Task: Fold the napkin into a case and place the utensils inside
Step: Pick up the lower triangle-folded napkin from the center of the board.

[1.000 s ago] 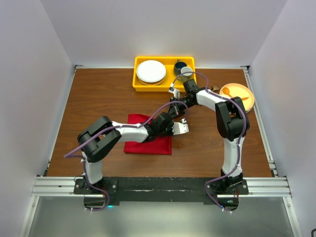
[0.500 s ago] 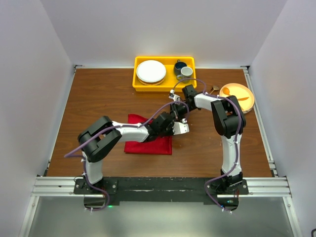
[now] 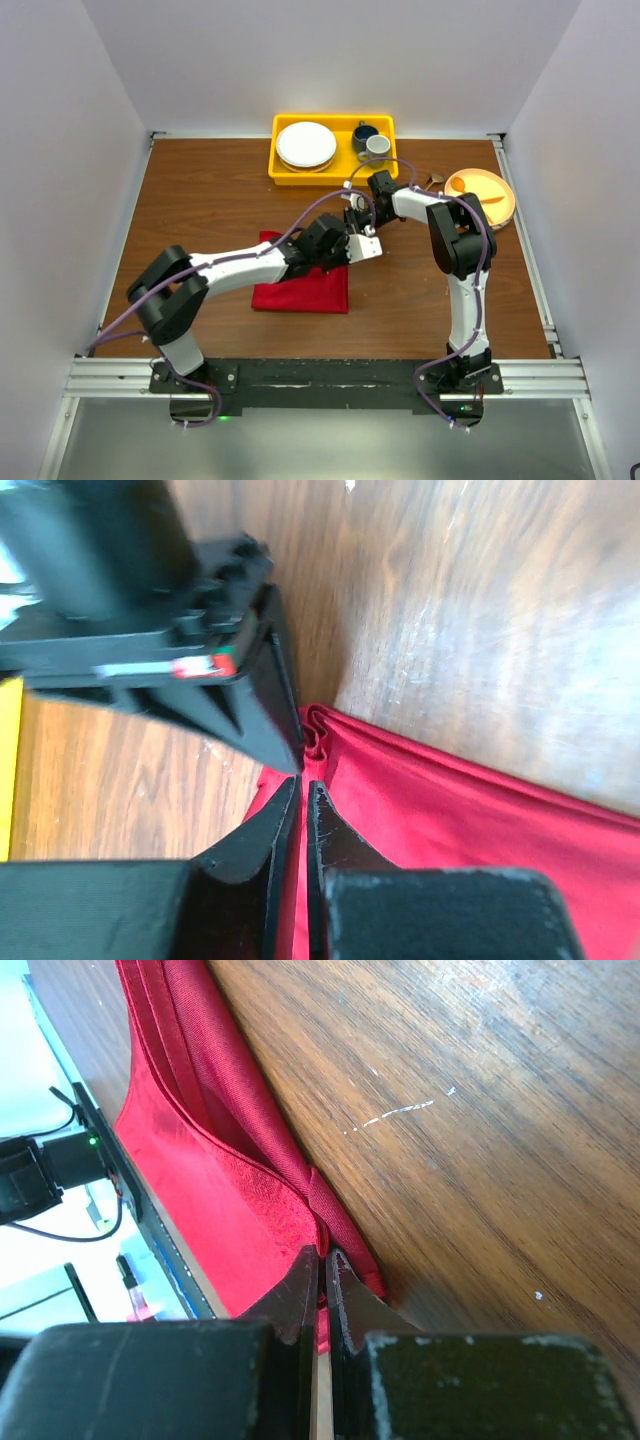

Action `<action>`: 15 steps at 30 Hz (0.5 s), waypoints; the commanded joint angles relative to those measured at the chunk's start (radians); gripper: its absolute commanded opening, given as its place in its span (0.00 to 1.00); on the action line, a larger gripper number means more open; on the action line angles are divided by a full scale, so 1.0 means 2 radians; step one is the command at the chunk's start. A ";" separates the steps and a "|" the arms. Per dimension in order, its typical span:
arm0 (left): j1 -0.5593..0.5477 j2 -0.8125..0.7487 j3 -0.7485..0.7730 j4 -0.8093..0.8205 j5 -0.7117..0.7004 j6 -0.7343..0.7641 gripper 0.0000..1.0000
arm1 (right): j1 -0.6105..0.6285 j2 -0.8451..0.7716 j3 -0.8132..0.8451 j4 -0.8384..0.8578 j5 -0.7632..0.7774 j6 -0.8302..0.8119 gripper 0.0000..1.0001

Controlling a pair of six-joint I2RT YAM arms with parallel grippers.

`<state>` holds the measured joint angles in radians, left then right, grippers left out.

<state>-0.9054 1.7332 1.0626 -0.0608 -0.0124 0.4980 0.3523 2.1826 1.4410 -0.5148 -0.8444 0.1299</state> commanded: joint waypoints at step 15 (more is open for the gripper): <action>0.223 -0.104 -0.117 -0.115 0.242 -0.218 0.06 | 0.004 -0.044 0.007 0.000 0.046 -0.127 0.00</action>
<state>-0.5186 1.5009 0.8356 -0.2836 0.3286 0.1692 0.3538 2.1578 1.4418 -0.5159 -0.8265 0.0093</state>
